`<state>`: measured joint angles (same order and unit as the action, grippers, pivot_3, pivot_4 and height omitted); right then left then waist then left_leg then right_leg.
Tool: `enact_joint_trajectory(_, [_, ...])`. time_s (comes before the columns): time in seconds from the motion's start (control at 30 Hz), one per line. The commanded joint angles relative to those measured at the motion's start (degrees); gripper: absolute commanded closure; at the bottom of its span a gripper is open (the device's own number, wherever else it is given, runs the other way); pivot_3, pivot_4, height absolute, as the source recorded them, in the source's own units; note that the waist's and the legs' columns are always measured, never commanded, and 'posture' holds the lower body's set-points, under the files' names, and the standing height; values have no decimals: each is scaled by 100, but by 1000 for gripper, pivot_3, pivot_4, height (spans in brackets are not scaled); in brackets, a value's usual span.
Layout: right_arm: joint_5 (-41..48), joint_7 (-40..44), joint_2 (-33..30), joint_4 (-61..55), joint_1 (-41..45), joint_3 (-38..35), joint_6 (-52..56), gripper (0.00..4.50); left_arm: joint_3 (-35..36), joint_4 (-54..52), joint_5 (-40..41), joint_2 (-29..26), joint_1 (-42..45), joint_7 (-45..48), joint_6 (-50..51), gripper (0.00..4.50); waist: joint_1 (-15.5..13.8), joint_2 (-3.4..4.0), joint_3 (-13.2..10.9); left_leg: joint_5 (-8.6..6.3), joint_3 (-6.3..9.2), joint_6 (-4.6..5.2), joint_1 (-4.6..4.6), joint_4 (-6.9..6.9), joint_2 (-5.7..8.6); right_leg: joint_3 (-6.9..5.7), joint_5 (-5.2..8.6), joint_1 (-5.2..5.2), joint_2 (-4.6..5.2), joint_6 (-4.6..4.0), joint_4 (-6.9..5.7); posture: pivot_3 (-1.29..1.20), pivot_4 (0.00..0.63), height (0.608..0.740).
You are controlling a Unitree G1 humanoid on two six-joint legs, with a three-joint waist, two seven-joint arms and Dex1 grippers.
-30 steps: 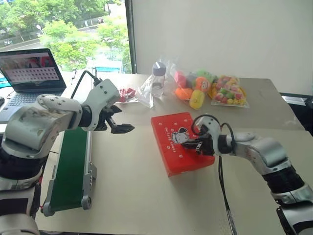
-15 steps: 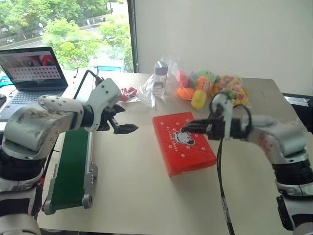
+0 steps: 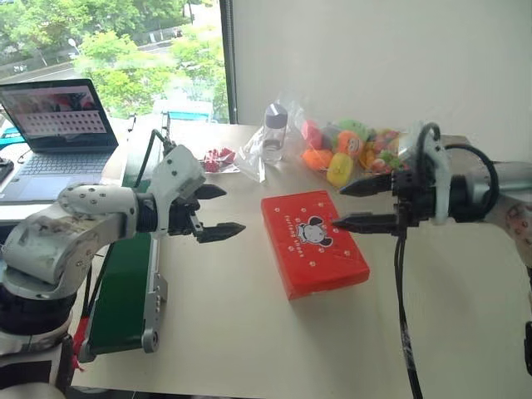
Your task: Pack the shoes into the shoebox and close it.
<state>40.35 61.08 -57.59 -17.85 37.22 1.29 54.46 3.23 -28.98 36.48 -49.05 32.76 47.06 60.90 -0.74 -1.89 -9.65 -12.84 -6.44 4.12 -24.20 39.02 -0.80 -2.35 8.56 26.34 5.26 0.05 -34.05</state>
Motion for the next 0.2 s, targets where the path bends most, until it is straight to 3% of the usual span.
enact_joint_trajectory(0.03, [-507,-186,22,69,2,-36,-548,50,203,-206,62,-10,-73,-169,-61,0,9,0,0,0,-1,0,0,0,0,1,-1,1,-1,1,-1,0,150,740])
enact_joint_trajectory(0.2, [-872,-327,186,272,3,3,-832,50,269,-38,1,318,31,-764,78,0,5,-1,-1,6,0,4,2,-1,-2,0,-1,0,-7,1,-3,0,150,740])
